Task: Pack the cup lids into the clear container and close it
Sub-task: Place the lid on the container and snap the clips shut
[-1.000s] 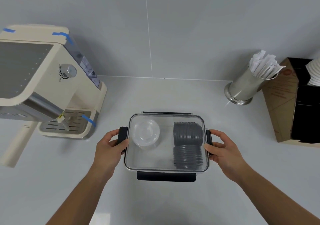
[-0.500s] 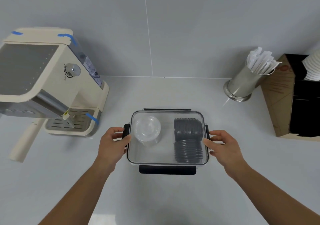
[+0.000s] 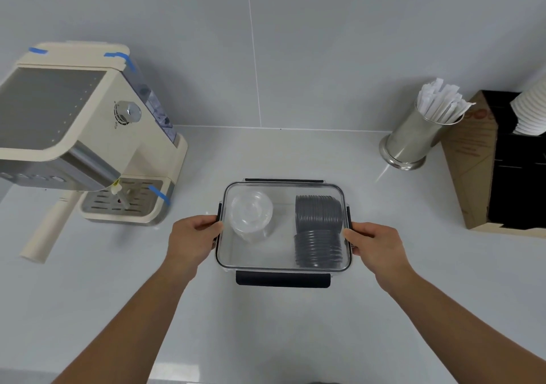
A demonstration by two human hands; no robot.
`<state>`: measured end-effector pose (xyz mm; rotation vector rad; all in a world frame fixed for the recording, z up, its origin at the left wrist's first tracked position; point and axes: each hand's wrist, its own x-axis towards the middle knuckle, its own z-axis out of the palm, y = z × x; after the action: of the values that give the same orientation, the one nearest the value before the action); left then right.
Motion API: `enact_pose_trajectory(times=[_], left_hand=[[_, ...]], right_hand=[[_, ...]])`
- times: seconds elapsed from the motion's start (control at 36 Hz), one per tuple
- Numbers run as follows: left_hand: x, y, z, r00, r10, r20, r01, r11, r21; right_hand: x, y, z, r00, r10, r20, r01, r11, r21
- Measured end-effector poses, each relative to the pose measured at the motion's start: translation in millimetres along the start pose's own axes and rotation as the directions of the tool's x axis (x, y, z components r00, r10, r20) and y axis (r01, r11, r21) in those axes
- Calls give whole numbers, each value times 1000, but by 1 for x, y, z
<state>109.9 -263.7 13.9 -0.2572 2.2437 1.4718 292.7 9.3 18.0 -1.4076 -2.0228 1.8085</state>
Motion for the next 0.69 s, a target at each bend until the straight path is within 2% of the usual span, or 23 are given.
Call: enact_pose_trajectory(times=[0.25, 0.53, 0.64, 0.69], left_hand=[[0, -1, 0, 1000, -29, -4, 29, 999, -27], [-7, 5, -1, 1000, 10, -2, -10, 999, 48], [-11, 7, -9, 999, -41, 7, 41, 999, -23], [-18, 8, -17, 1000, 28, -8, -26, 989, 148]], right_hand=[[-1, -1, -2, 999, -23, 23, 23, 999, -28], [-1, -7, -5, 999, -19, 31, 21, 997, -73], [0, -12, -11, 999, 19, 45, -15, 997, -78], [2, -15, -15, 999, 5, 36, -1, 993, -116]])
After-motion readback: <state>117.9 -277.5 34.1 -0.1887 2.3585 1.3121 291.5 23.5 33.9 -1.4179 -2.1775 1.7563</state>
